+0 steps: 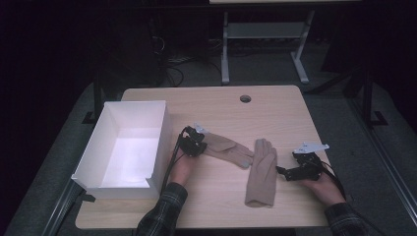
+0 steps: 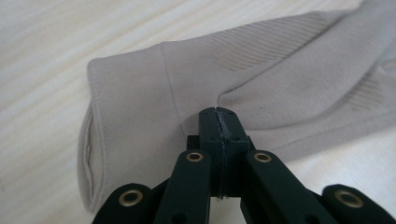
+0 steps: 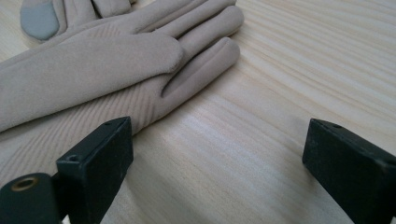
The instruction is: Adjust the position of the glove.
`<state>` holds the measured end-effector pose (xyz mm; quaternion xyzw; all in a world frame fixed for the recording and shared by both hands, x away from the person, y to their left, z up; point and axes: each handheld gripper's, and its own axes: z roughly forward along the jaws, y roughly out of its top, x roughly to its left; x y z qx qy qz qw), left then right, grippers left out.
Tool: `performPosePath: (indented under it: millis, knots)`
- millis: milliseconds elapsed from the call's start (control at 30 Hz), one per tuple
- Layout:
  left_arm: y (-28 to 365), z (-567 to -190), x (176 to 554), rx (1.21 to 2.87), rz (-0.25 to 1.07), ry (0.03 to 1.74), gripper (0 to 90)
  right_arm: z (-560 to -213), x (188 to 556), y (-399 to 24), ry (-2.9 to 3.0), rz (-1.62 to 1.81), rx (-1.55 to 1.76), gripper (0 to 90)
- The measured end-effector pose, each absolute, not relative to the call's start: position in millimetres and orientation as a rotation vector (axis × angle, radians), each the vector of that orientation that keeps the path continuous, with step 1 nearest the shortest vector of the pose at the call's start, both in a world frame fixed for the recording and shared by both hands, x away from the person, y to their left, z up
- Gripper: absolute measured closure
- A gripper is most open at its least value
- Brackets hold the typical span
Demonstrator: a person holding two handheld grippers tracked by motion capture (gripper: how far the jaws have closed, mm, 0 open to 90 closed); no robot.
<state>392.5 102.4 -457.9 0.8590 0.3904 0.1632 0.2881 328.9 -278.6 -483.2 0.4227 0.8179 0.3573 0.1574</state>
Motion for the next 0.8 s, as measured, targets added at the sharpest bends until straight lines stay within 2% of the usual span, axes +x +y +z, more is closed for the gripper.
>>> performPosePath:
  millis: [367, 800]
  knots:
    - [102, -455, 349, 2.327, 0.356, 0.983, 89.7, -483, 329, -279, 2.34, 1.022, 1.209, 8.3]
    - [111, -455, 308, 2.319, 0.152, 0.912, 89.7, -483, 329, -279, 2.342, 1.019, 1.209, 8.3]
